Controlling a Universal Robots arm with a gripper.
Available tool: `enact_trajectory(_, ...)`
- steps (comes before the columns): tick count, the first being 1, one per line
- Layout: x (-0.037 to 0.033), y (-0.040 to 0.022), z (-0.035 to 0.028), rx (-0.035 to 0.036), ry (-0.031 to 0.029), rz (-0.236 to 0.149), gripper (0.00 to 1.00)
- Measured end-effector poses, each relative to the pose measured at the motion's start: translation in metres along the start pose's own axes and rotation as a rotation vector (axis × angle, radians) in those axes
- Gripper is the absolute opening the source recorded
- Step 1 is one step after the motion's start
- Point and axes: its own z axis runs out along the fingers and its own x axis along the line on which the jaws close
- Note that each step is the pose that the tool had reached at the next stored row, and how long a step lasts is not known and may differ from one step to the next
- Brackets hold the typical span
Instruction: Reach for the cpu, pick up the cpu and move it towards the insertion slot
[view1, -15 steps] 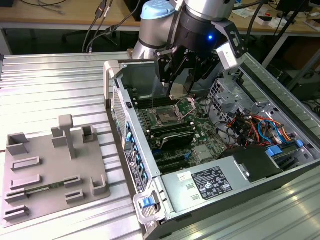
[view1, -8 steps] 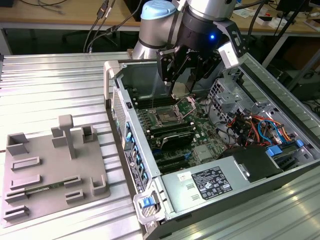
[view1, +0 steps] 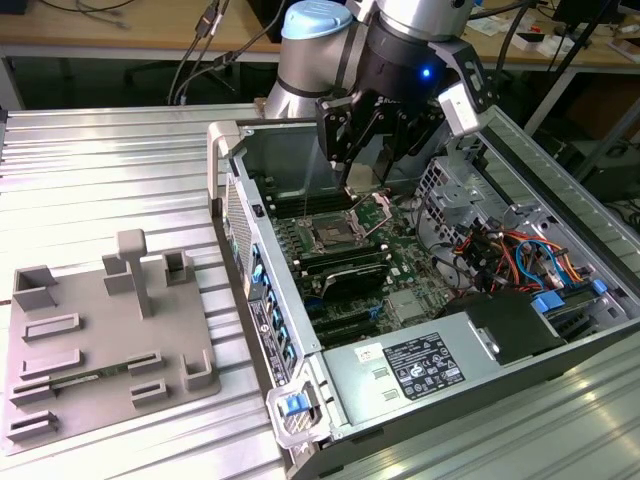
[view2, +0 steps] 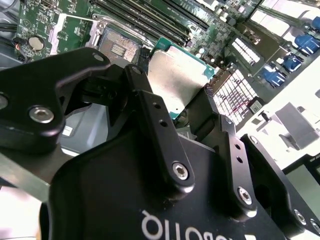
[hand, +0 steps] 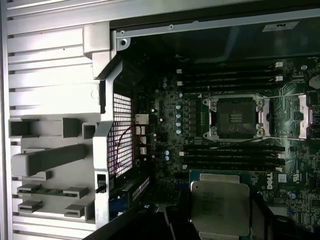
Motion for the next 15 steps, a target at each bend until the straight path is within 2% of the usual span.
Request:
enact_trajectory(13, -0.0061, 0.0037, 0.0012, 0.003, 0.0001, 0.001, 0.55)
enact_trajectory(15, -0.0067, 0.0057, 0.0015, 0.0033, 0.0001, 0.002, 0.55)
